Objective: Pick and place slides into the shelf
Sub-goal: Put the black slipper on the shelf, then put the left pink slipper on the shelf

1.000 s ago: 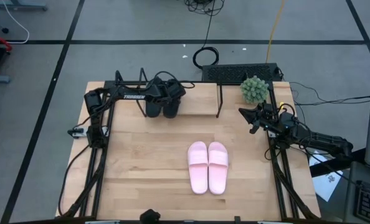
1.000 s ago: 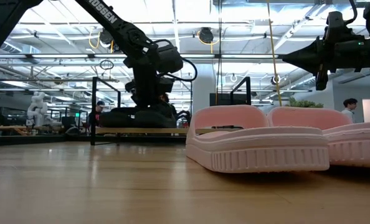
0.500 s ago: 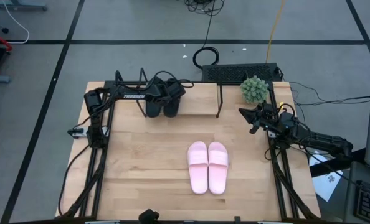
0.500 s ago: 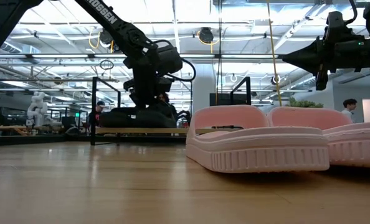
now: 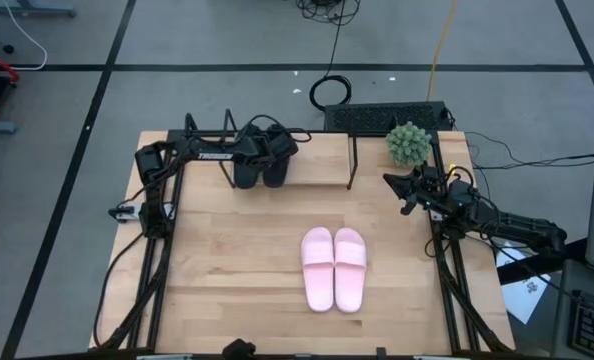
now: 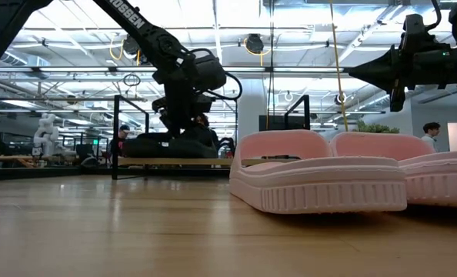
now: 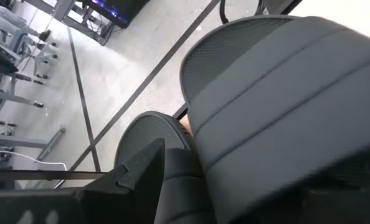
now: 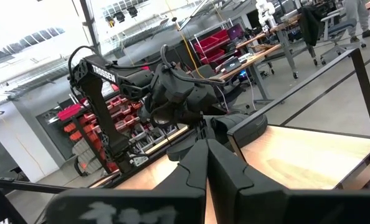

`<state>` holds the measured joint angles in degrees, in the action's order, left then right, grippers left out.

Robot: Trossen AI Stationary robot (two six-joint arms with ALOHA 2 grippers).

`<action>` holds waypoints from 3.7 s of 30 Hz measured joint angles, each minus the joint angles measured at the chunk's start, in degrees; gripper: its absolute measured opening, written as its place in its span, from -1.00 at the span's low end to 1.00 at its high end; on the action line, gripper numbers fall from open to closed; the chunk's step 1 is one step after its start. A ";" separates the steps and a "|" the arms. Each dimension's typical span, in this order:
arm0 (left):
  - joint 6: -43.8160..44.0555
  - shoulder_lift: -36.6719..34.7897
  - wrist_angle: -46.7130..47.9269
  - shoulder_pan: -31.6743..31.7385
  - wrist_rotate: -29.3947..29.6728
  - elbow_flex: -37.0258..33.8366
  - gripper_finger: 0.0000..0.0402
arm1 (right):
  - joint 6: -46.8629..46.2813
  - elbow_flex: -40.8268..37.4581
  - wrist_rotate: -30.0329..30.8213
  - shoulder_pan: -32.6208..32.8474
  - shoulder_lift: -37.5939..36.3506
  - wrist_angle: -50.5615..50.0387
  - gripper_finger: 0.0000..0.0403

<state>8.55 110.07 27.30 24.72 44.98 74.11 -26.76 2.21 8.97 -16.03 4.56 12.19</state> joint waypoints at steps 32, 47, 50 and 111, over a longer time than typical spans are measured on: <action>5.74 -4.23 3.88 -10.87 -2.60 0.28 0.06 | 0.42 0.00 0.02 0.00 0.00 0.00 -1.00; 14.99 -19.03 10.63 -21.92 0.48 0.35 0.06 | -0.61 -0.01 -0.02 0.02 1.34 1.60 -1.00; 17.24 -24.69 9.92 -27.07 -0.78 0.35 0.06 | -0.99 -0.01 -1.58 0.02 2.01 2.96 -1.00; 56.33 -43.35 43.13 -72.12 -1.60 0.35 0.06 | 6.84 72.85 8.98 42.56 94.48 -36.08 -1.00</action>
<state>64.88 66.72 70.43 -47.40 43.38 74.46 -19.92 75.06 17.96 26.53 99.04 -23.90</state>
